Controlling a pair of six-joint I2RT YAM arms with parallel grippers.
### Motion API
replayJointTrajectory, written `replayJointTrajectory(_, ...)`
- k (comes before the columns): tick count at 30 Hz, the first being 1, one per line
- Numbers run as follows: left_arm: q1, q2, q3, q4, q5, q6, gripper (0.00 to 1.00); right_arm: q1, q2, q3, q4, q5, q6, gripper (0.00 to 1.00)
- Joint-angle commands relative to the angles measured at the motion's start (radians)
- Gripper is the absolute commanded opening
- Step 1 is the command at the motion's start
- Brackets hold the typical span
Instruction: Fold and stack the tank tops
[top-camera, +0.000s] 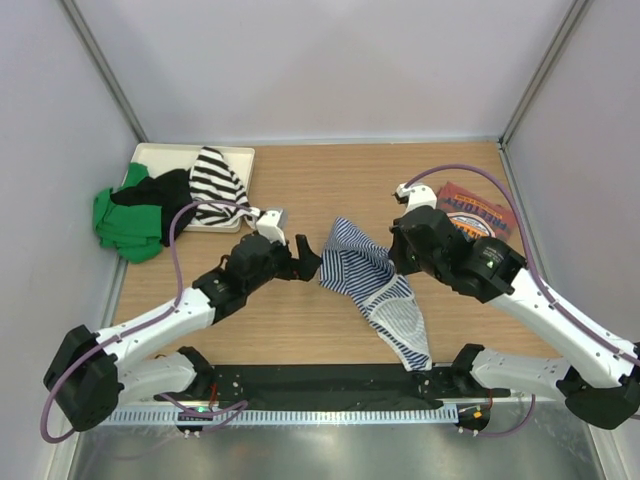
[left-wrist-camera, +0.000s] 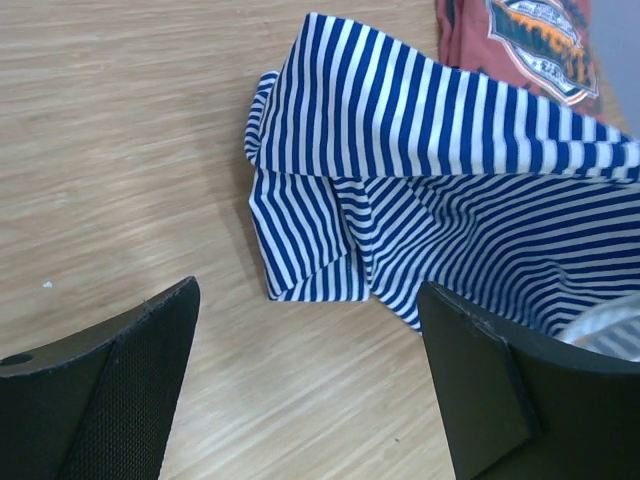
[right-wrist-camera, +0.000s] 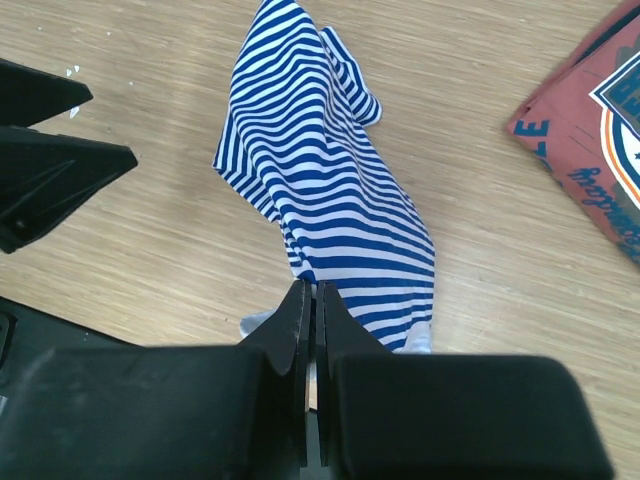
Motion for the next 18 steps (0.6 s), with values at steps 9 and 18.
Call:
replayJointTrajectory(9, -0.252, 0.189, 0.005, 0.383, -0.32, 0.502, 0.84, -0.045, -0.01, 0.093, -0.018, -0.052, -0.007, 0.01)
replayJointTrajectory(18, -0.254, 0.457, 0.143, 0.44, -0.443, 0.572, 0.73, -0.078, 0.016, 0.189, -0.04, -0.103, -0.015, 0.02)
